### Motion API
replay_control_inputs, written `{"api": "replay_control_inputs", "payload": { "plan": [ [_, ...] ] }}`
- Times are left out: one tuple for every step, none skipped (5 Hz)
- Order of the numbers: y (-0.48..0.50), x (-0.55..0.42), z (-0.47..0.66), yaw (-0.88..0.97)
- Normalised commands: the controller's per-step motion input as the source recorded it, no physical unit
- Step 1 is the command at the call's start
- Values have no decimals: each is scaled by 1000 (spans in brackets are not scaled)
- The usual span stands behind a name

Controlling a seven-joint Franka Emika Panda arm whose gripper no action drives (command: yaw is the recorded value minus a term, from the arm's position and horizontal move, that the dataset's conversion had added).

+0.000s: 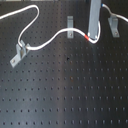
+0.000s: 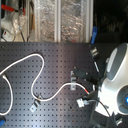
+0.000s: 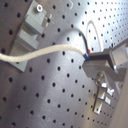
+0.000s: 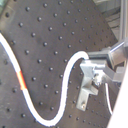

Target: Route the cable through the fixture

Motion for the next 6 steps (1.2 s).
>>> {"api": "replay_control_inputs", "payload": {
  "plan": [
    [15, -52, -363, 229],
    [0, 0, -646, 177],
    [0, 1, -80, 9],
    [34, 16, -385, 89],
    [312, 143, -78, 223],
    [0, -1, 34, 0]
  ]
}}
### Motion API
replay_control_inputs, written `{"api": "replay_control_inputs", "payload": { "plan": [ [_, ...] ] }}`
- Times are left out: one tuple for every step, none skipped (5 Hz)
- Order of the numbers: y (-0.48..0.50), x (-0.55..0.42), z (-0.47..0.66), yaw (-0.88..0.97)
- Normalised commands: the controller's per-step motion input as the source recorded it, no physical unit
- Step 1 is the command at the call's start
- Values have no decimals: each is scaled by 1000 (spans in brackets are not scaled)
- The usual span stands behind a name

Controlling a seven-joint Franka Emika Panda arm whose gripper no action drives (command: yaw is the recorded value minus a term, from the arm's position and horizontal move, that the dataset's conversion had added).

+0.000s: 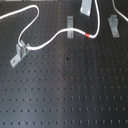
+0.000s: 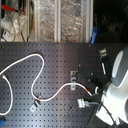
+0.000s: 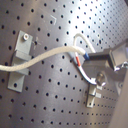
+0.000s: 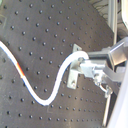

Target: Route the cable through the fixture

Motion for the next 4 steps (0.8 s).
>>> {"api": "replay_control_inputs", "payload": {
  "plan": [
    [274, 151, 127, 131],
    [237, 83, 113, 317],
    [14, 10, 0, 0],
    [-118, -189, 803, 11]
  ]
}}
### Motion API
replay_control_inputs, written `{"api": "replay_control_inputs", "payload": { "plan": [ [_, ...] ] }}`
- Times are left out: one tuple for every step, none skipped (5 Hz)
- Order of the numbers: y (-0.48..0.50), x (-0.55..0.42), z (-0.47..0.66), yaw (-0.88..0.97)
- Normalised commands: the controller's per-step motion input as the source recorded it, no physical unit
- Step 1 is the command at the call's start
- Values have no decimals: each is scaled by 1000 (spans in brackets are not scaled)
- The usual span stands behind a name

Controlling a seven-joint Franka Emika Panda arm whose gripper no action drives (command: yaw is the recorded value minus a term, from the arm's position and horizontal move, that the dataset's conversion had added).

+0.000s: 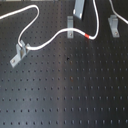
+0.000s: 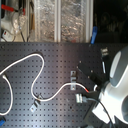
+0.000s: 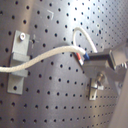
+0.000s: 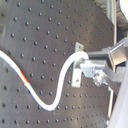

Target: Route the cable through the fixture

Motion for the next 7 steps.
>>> {"api": "replay_control_inputs", "payload": {
  "plan": [
    [26, 18, 0, 0],
    [251, 141, -565, 123],
    [4, 51, -816, 94],
    [36, 28, 1, 0],
    [-7, -6, 560, 0],
    [29, 23, 0, 0],
    [13, 11, 0, 0]
  ]
}}
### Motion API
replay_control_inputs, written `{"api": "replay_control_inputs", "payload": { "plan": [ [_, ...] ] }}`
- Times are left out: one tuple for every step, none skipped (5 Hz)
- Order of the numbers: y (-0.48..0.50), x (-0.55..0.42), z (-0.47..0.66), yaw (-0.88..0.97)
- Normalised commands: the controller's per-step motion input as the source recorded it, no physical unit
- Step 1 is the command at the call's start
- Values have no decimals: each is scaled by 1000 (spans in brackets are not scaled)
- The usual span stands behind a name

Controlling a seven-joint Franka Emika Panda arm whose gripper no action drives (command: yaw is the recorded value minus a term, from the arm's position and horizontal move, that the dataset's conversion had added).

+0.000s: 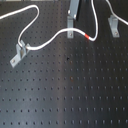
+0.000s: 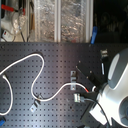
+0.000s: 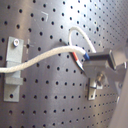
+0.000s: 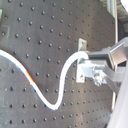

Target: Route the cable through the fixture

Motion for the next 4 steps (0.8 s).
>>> {"api": "replay_control_inputs", "payload": {
  "plan": [
    [1, -2, 254, 0],
    [-187, -256, 630, -283],
    [0, 1, 51, -49],
    [-41, -5, 418, -978]
  ]
}}
